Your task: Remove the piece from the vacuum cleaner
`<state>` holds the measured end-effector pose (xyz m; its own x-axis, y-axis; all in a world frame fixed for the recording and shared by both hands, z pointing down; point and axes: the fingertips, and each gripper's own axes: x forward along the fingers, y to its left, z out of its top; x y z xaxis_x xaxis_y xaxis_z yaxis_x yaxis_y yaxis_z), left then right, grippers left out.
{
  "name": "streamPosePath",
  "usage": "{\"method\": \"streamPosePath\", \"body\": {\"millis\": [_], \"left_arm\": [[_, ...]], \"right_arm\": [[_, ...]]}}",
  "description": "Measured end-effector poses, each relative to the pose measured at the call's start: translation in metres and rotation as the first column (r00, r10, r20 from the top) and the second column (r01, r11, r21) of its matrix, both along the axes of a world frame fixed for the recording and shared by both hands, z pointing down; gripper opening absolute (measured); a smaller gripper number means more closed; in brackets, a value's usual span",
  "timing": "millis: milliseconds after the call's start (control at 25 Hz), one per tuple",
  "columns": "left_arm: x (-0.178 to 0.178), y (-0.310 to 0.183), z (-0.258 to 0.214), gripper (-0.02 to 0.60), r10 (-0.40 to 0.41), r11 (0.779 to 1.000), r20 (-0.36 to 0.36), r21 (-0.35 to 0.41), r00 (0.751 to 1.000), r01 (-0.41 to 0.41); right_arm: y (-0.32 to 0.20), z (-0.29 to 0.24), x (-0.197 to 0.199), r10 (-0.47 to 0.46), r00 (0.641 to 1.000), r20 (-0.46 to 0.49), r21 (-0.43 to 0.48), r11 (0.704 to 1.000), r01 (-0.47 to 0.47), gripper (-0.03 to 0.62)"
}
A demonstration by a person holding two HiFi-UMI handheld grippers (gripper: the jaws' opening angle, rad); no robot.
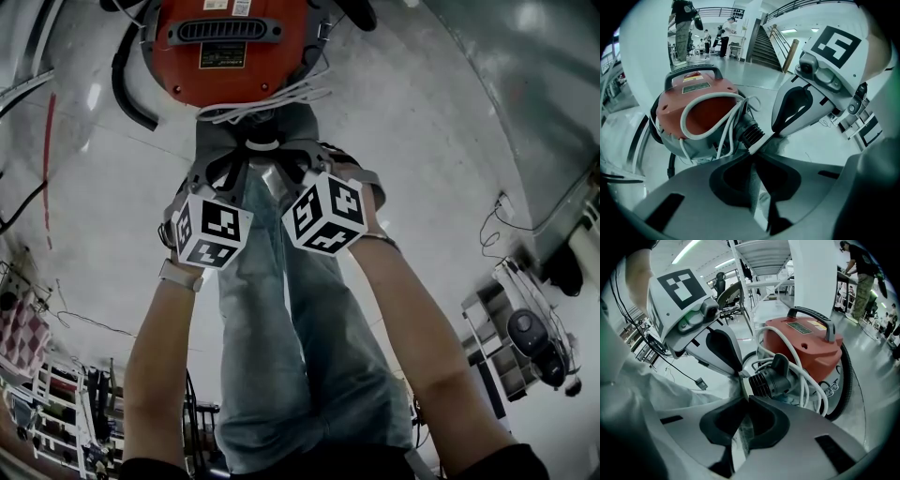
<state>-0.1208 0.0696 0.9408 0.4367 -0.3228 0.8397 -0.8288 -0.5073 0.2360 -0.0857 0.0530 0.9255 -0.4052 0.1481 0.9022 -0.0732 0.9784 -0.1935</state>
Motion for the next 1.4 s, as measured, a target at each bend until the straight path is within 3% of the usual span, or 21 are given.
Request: {"method": "streamPosePath", "body": {"millis": [1400], "left_arm": [[0.001,0.008,-0.002,0.054,-0.038,0.999,0.031,-0.002,0.999,0.038]], "right_arm": [[0.016,-0.001,0.004,0.034,0.999,0.015,-0.012,0.999,-0.034,0.049]]}}
